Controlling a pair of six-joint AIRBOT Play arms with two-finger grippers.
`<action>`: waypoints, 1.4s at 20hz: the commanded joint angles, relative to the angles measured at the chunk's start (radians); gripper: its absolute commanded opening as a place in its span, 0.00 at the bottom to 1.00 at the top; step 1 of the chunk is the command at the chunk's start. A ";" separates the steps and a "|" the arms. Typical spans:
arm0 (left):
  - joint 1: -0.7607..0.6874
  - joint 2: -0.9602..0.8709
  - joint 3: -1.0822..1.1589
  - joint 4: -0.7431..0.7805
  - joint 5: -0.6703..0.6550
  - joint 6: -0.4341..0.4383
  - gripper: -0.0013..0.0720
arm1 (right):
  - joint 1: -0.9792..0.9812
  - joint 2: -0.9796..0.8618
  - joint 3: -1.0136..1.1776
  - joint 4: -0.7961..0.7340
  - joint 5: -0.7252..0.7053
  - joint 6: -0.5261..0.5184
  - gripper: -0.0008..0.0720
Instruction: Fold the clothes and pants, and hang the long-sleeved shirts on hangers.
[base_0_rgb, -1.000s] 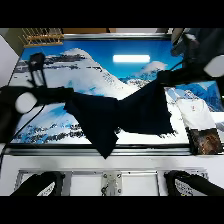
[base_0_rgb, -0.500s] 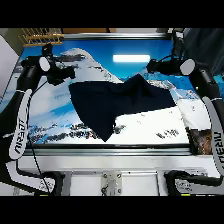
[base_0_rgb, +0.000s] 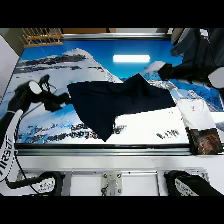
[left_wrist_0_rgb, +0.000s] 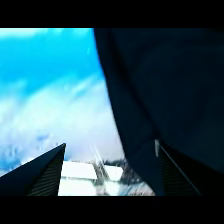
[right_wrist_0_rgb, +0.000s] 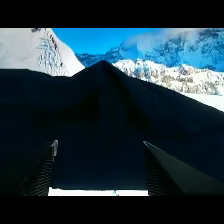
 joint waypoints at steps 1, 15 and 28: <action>0.006 0.036 -0.242 -0.167 0.132 0.047 0.85 | 0.013 0.107 -0.113 0.046 0.032 -0.006 0.81; -0.068 -0.076 -0.269 -0.395 0.238 0.198 0.85 | 0.012 0.117 -0.139 0.122 0.042 -0.006 0.81; -0.058 -0.011 -0.269 -0.352 0.260 0.206 0.03 | -0.009 0.121 -0.140 0.076 0.062 -0.005 0.81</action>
